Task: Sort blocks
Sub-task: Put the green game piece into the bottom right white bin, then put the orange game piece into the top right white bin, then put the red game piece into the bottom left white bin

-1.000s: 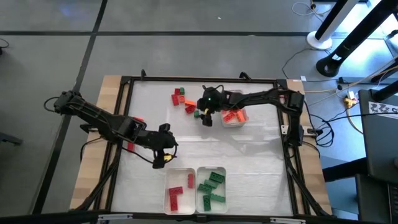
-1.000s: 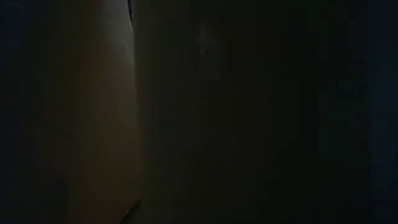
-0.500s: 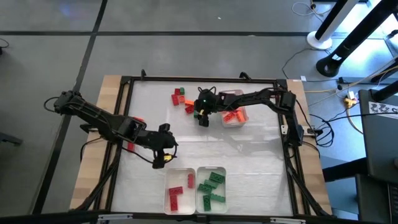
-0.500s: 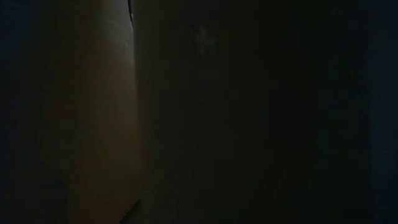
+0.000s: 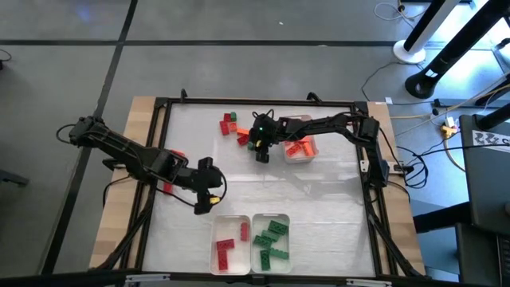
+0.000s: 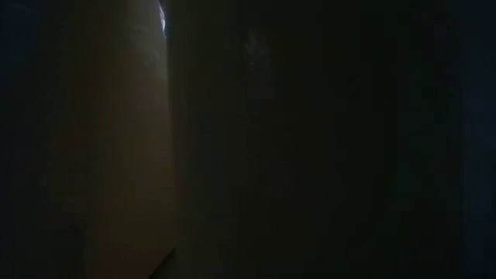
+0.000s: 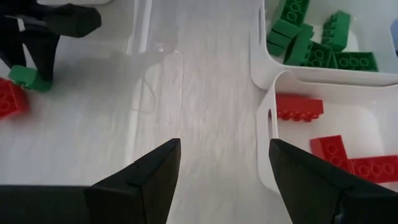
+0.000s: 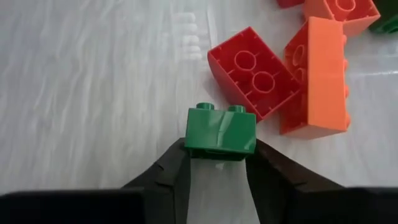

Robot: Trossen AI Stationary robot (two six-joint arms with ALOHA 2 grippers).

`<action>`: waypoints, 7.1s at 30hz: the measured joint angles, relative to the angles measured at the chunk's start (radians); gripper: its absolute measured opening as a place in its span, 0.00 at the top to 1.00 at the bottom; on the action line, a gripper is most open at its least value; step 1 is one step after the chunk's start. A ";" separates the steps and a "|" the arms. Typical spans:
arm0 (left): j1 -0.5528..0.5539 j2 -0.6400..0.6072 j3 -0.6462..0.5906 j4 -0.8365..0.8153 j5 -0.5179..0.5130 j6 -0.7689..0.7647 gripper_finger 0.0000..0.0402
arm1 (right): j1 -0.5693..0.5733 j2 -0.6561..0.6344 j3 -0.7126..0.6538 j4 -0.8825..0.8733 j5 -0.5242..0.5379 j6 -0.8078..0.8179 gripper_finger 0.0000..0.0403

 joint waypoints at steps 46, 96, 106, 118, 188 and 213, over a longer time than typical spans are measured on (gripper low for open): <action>0.033 0.000 0.000 -0.212 -0.116 -0.298 0.41 | 0.001 0.000 -0.002 -0.028 -0.142 0.032 0.61; 0.671 0.117 -0.392 -0.403 -0.153 0.754 0.41 | 0.764 -0.297 -0.029 -0.369 0.010 0.106 0.62; 0.757 0.115 -0.442 -0.236 -0.135 0.866 0.41 | 0.800 -0.297 -0.029 -0.367 0.019 0.105 0.57; 0.844 0.115 -0.447 -0.229 -0.061 0.893 0.45 | 0.805 -0.297 -0.029 -0.269 0.020 0.101 0.54; 0.617 0.769 0.381 1.092 0.253 0.347 0.49 | 0.791 -0.542 -0.109 -0.979 0.578 0.024 0.54; 0.760 0.604 0.382 -0.072 0.237 0.698 0.53 | 0.598 -0.542 -0.109 -0.848 0.471 -0.162 0.54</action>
